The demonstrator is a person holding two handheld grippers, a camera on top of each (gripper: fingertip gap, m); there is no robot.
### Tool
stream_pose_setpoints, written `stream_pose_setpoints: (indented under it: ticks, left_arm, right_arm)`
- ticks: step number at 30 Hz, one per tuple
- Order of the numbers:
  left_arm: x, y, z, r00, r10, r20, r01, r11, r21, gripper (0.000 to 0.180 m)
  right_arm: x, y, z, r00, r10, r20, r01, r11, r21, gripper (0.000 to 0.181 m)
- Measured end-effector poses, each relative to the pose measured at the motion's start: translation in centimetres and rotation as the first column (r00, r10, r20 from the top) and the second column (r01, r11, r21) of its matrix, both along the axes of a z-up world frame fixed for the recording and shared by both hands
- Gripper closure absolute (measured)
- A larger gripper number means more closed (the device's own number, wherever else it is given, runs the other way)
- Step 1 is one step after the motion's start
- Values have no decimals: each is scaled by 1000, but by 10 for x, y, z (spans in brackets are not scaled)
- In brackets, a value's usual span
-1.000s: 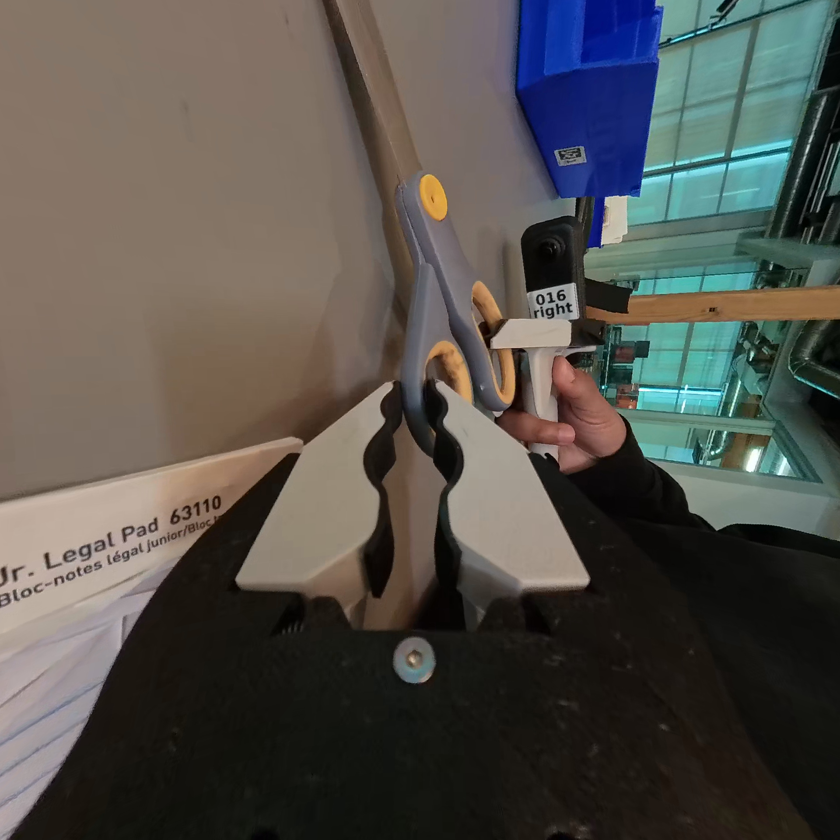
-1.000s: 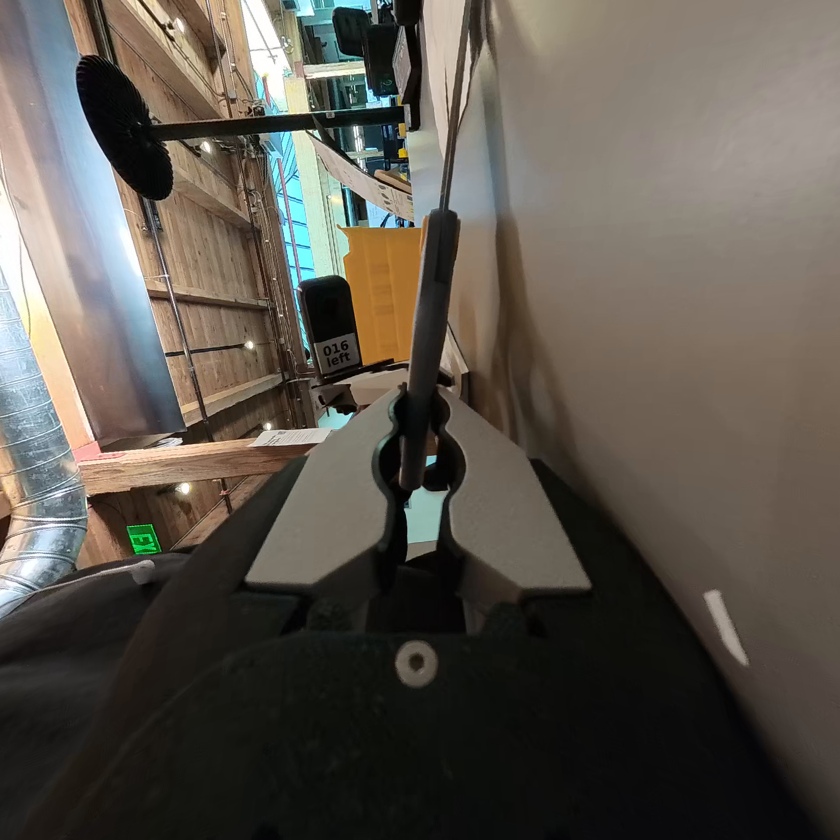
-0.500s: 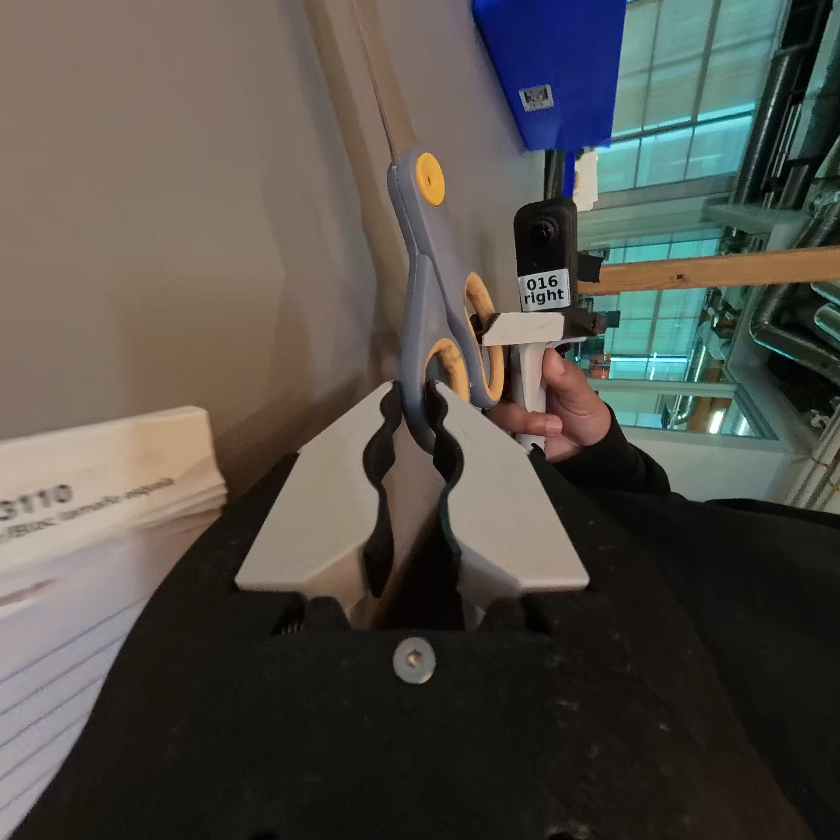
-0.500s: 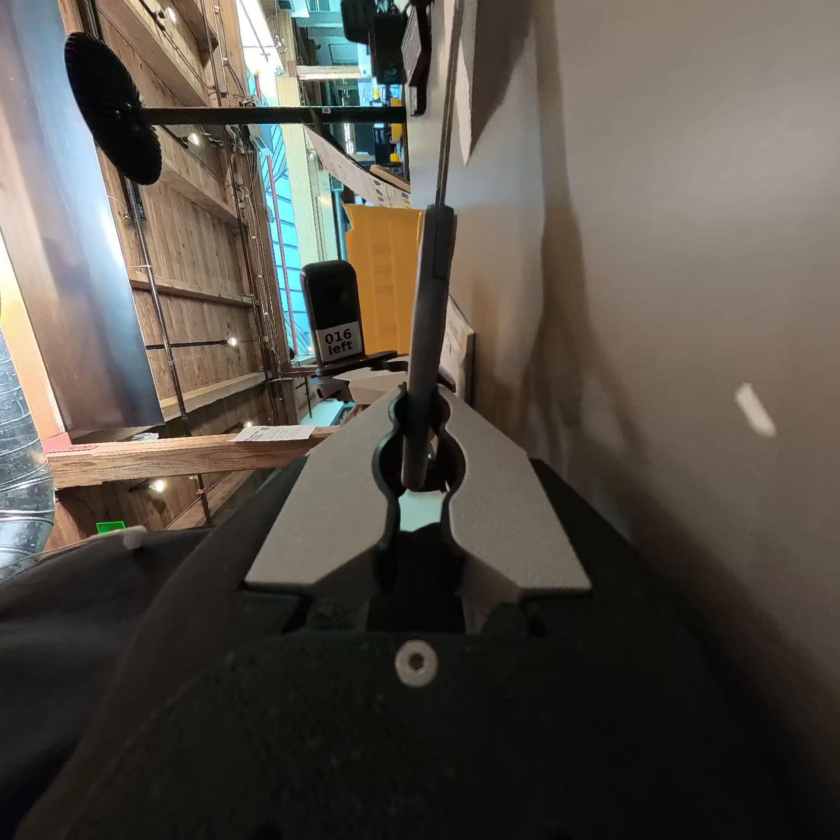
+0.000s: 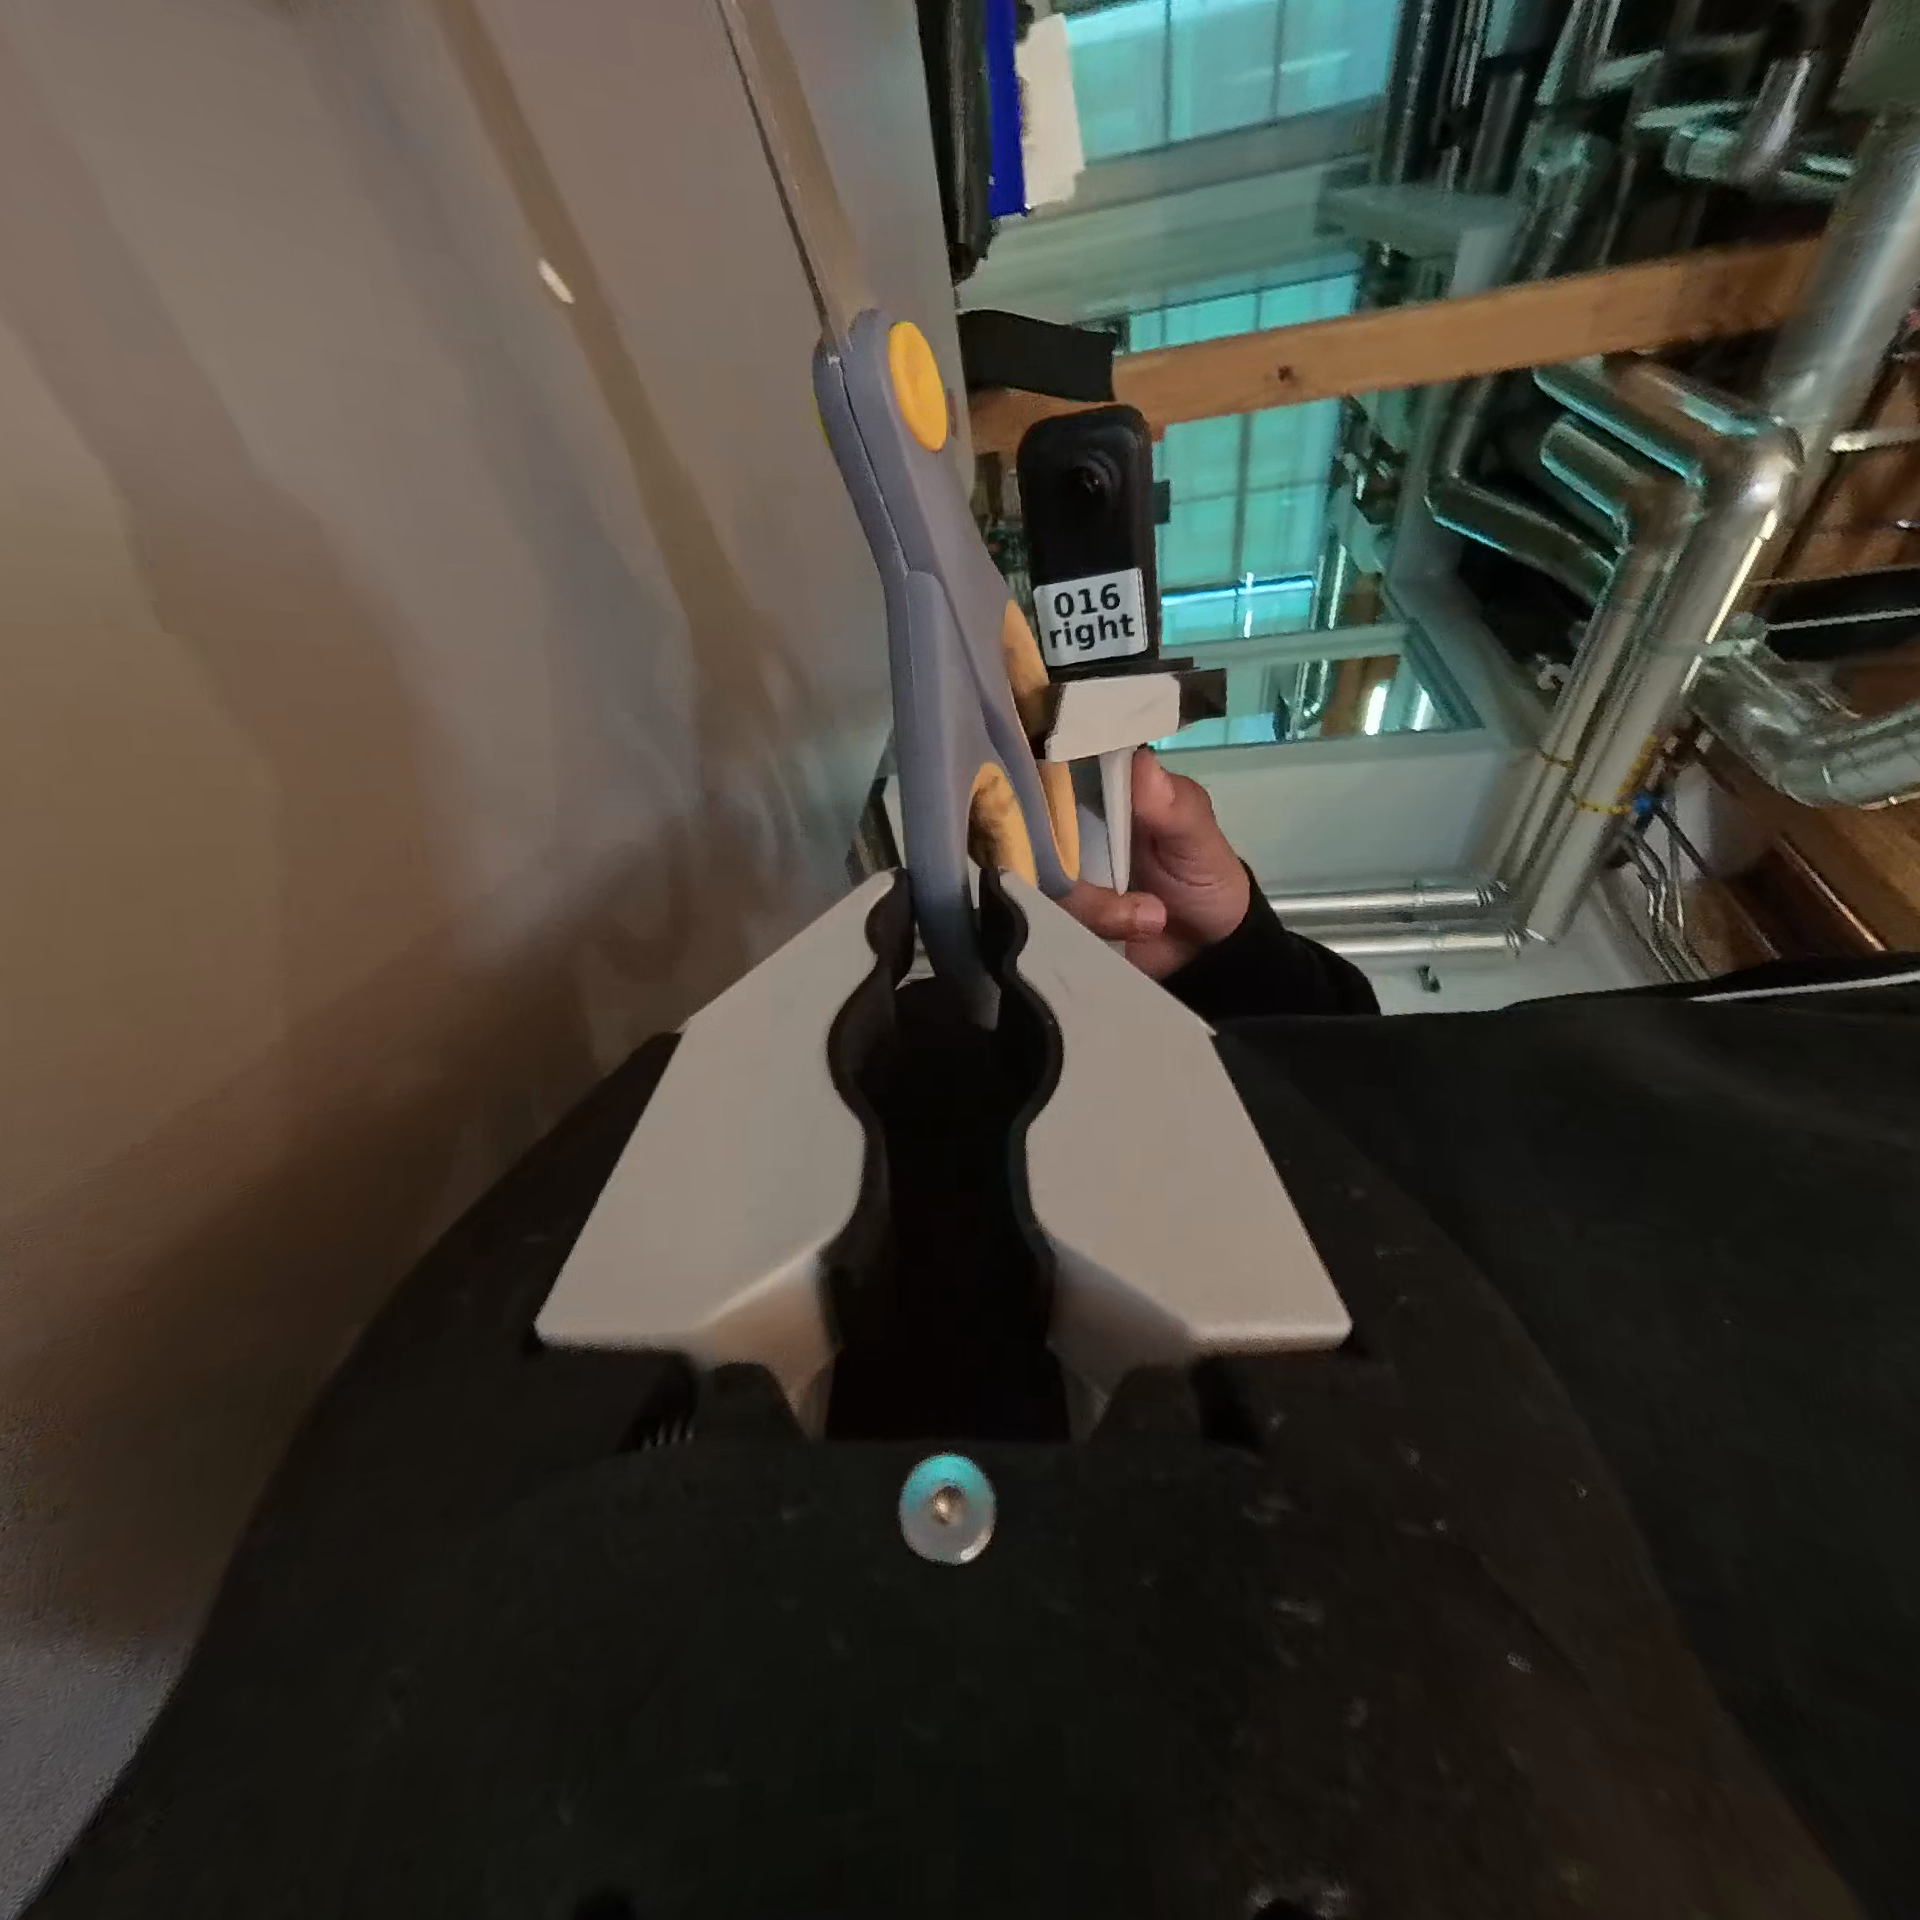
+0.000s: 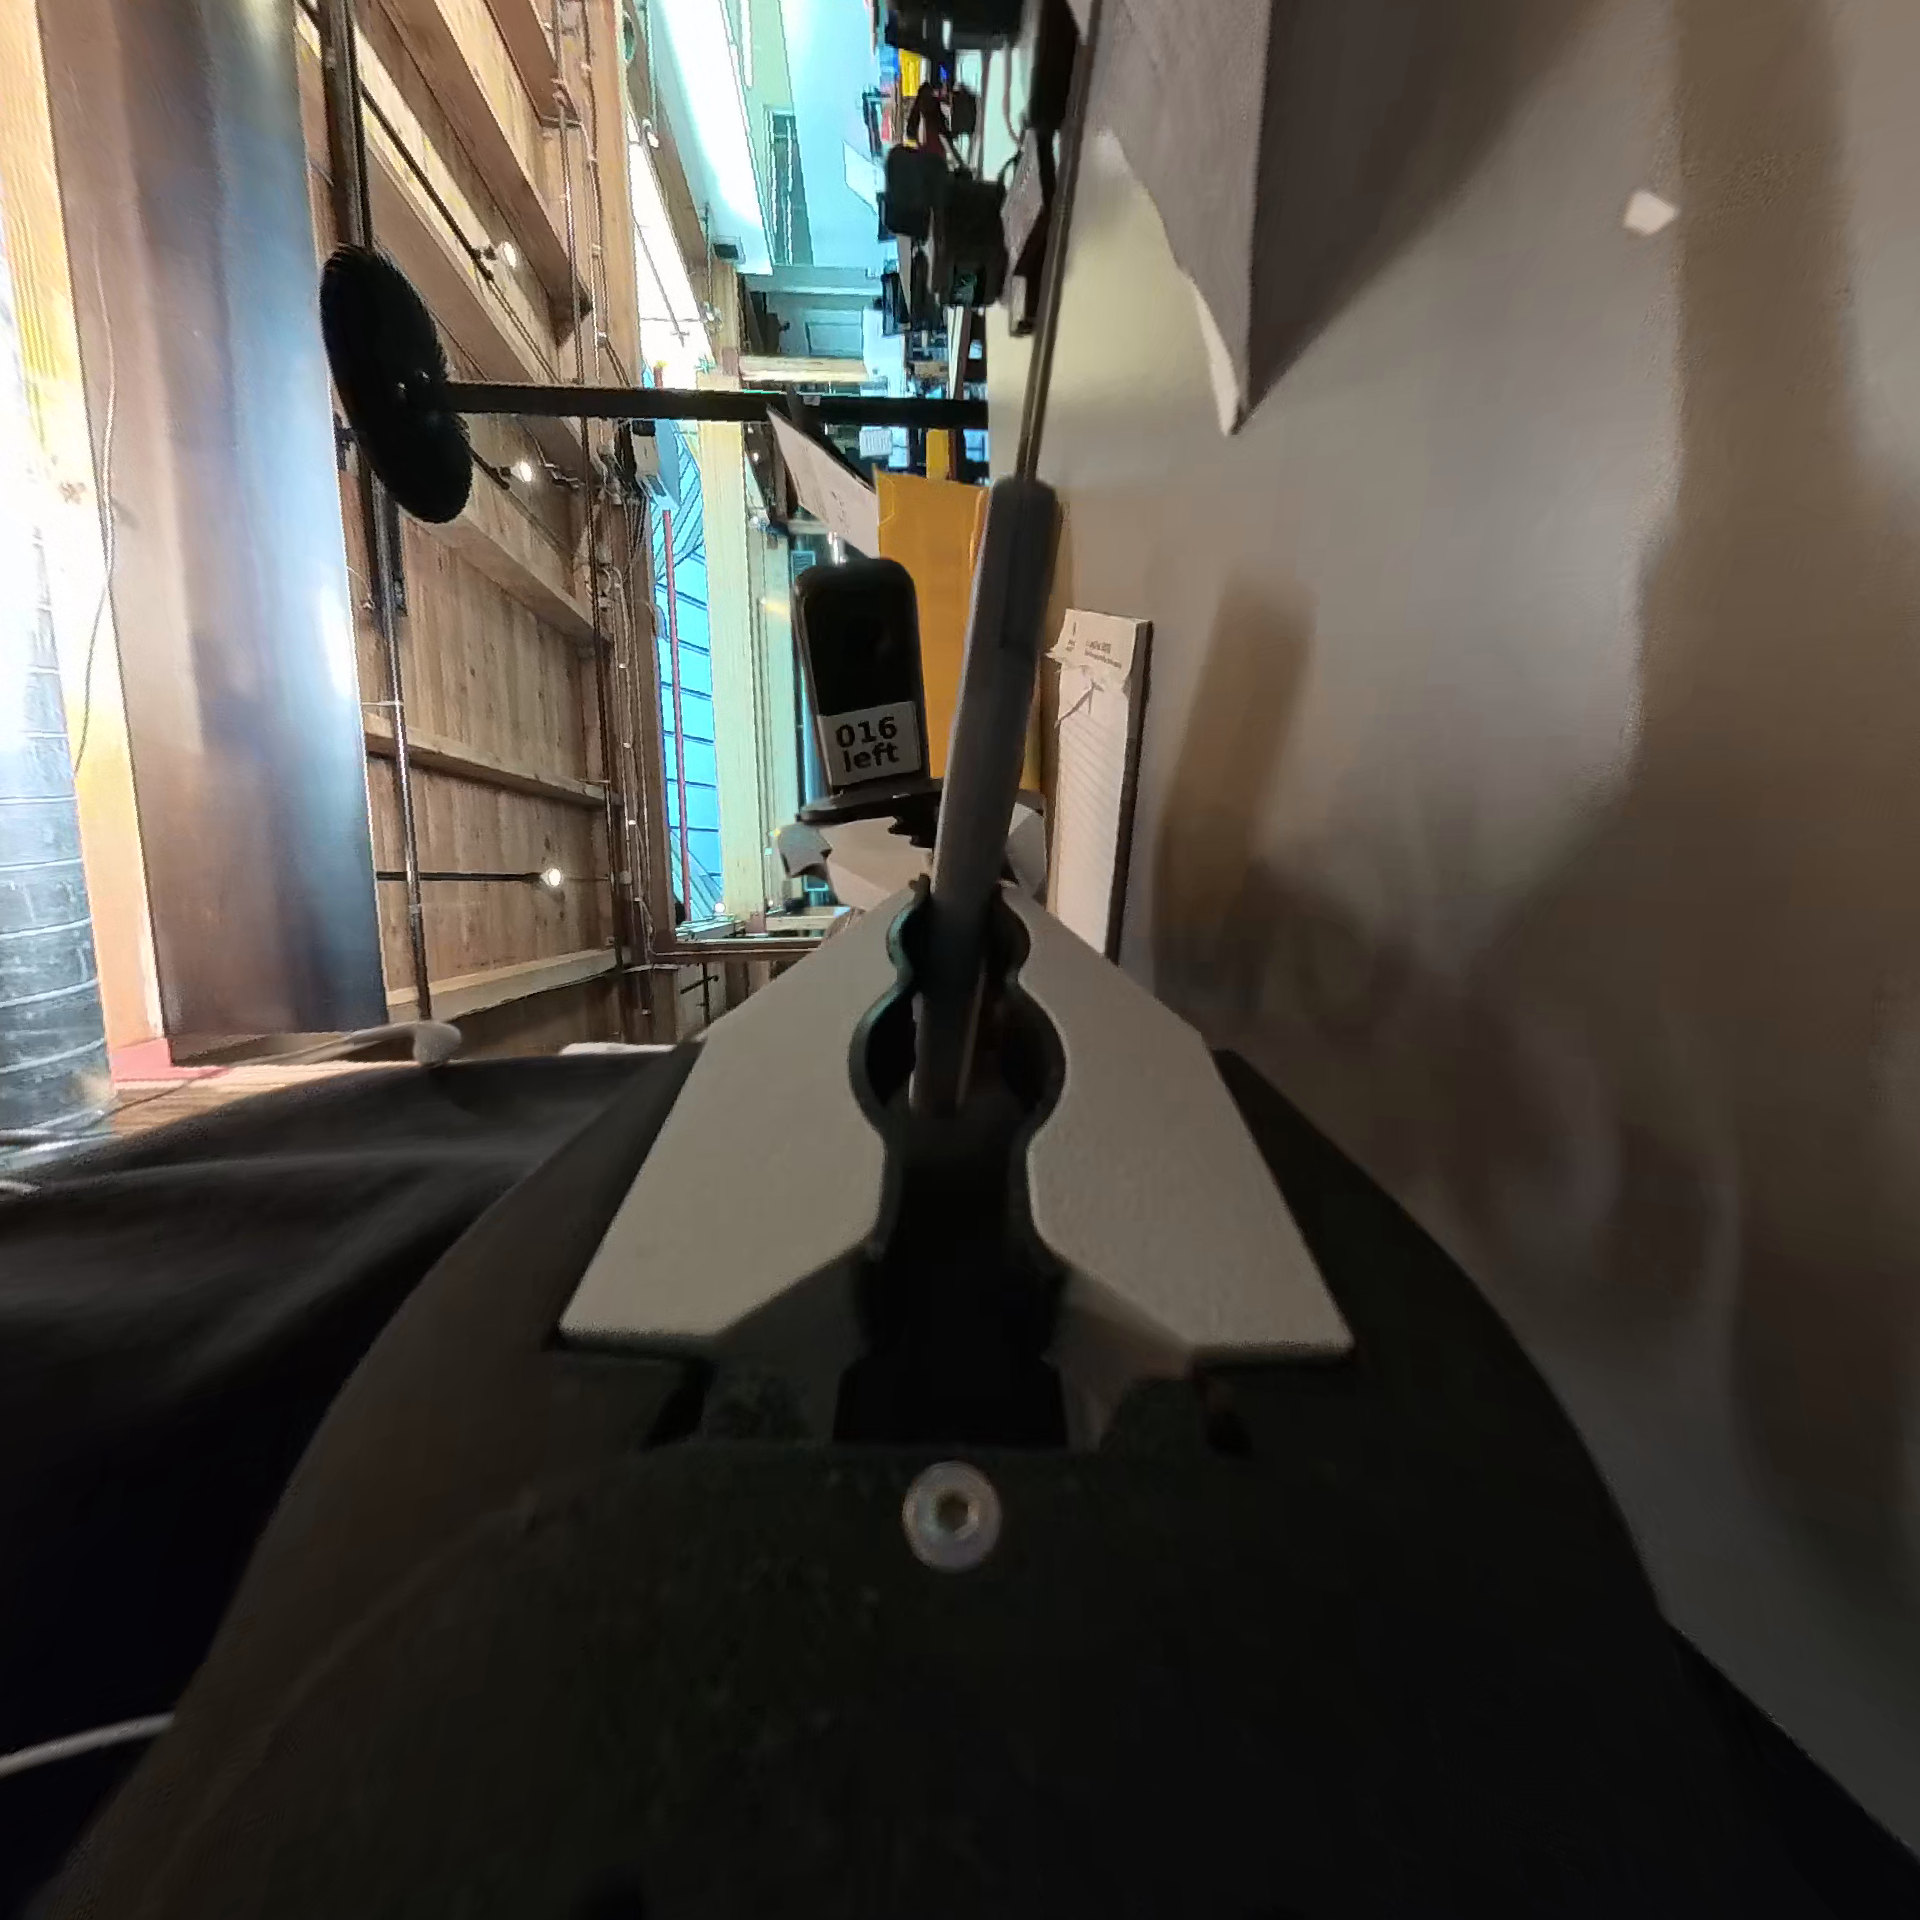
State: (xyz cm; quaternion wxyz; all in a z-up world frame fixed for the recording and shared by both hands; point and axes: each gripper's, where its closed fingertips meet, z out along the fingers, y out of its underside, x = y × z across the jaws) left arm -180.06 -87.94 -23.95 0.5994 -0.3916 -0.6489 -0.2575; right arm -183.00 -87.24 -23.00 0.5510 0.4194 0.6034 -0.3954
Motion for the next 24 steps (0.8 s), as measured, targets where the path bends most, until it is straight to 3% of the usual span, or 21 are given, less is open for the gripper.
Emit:
stream_pose_setpoints:
  ticks: [4,11,16,24]
  left_arm:
    - [0,3,9,999,-6,-46,7,1000,19,171]
    - [9,-23,12,996,82,-47,-79,995,61,173]
    - [21,-12,5,999,0,-41,0,1000,-11,172]
    - [12,-24,6,998,33,-58,-36,998,-50,169]
  right_arm:
    - [3,4,11,996,-19,-86,16,999,-39,173]
    - [-23,34,18,985,-153,-75,150,988,-46,174]
    - [-9,39,13,986,-131,-104,128,991,-35,174]
    - [-11,31,26,978,-176,-115,164,981,-108,173]
